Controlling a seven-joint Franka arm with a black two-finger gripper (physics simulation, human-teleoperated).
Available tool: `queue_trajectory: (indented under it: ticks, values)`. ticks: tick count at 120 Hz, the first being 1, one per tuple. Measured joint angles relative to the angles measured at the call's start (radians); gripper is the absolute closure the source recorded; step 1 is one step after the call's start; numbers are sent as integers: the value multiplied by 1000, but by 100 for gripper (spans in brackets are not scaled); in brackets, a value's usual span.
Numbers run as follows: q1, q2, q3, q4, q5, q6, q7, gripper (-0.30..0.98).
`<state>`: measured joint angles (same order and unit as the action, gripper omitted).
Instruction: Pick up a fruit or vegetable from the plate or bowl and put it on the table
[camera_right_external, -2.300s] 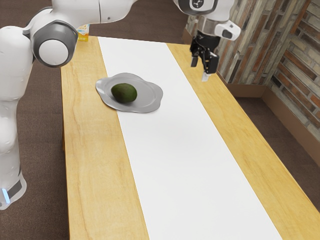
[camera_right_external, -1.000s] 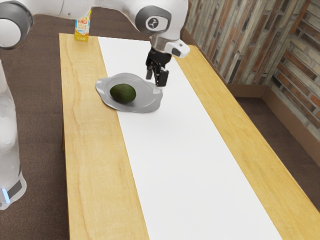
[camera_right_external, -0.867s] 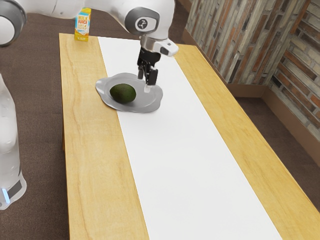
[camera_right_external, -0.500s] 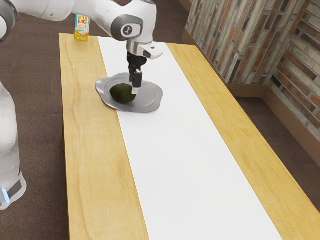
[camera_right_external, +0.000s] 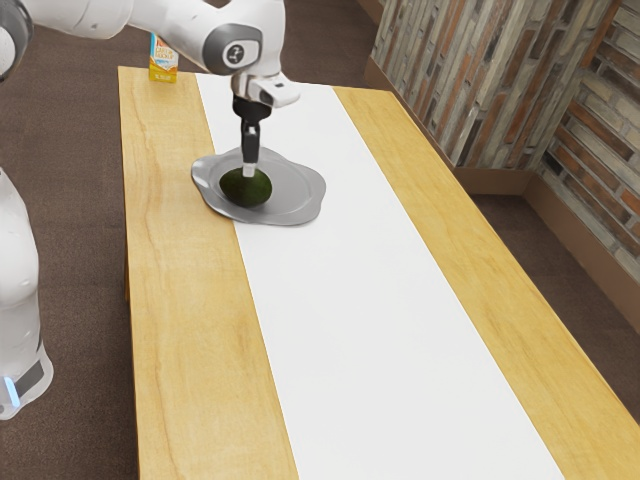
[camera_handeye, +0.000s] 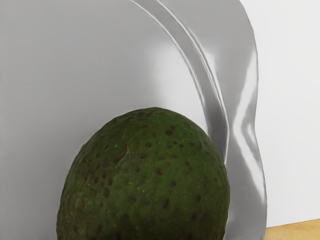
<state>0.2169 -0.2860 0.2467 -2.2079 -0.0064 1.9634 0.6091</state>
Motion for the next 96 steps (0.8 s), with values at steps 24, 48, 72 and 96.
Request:
queue_trajectory:
  ticks: [24,48,72,96]
  values:
    - [-5,94,6,78,0,5,43,0]
    - [-9,104,5,78,1,19,74,0]
    - [-2,111,8,63,0,29,96,0]
    - [-5,119,8,24,-12,48,112,0]
